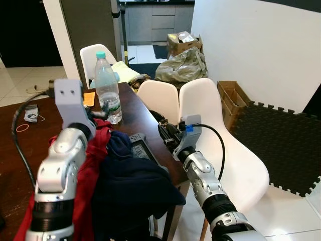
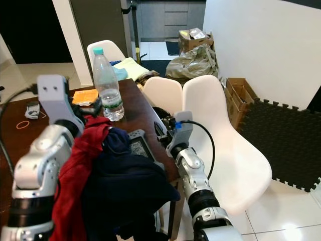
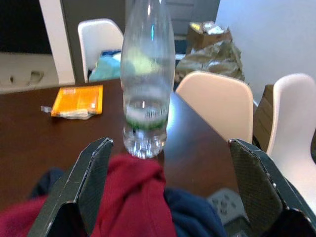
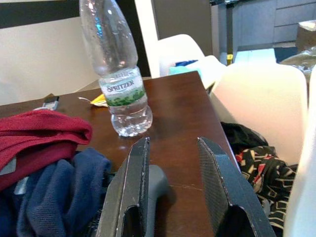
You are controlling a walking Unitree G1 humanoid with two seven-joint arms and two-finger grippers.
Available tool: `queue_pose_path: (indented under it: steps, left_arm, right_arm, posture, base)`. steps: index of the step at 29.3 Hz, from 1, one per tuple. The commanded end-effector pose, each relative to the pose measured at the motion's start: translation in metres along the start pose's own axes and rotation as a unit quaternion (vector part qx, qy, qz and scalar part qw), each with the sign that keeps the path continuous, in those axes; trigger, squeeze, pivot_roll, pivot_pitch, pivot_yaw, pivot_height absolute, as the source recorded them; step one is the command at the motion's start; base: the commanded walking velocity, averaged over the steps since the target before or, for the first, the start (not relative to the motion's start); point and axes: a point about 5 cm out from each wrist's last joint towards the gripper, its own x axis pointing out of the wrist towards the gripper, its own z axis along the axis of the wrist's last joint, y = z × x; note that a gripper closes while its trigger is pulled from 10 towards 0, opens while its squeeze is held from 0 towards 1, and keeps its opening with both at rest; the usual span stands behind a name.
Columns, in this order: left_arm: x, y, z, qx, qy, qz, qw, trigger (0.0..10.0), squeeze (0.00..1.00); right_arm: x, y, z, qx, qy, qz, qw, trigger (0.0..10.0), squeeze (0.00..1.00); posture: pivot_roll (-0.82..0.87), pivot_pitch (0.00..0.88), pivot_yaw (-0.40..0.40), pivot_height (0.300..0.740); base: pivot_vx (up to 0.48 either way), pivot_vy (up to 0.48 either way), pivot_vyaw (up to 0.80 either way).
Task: Hang hanger
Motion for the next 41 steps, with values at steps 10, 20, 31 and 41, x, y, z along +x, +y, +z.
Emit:
queue_pose_path:
  steps: [10, 20, 31, 41]
  left_arm:
    - [-0.008, -0.009, 0.016, -0.016, -0.027, 0.004, 0.999, 10.0, 0.00]
    - [-0.010, -0.013, 0.013, -0.030, -0.024, 0.006, 0.999, 10.0, 0.00]
    - [-0.014, -0.009, 0.011, -0.062, -0.022, 0.024, 0.998, 10.0, 0.00]
    - [-0.015, -0.008, 0.010, -0.058, -0.022, 0.024, 0.998, 10.0, 0.00]
  right_arm:
    - [0.003, 0.006, 0.008, 0.006, -0.010, 0.013, 1.000, 10.0, 0.00]
    - [0.000, 0.004, 0.012, 0.007, -0.014, 0.006, 1.000, 10.0, 0.00]
    - [0.000, 0.004, 0.011, -0.002, -0.008, 0.015, 1.000, 10.0, 0.00]
    - [0.000, 0.007, 0.012, -0.003, -0.006, 0.023, 1.000, 10.0, 0.00]
  posture:
    - [0.19, 0.016, 0.005, 0.740]
    - [0.17, 0.016, 0.009, 0.740]
    - [0.17, 0.018, 0.001, 0.740]
    - [0.18, 0.009, 0.004, 0.740]
  base:
    - [0.000, -0.270, 0.24]
    - [0.000, -0.376, 0.16]
    - [0.000, 0.144, 0.00]
    - [0.000, 0.285, 0.00]
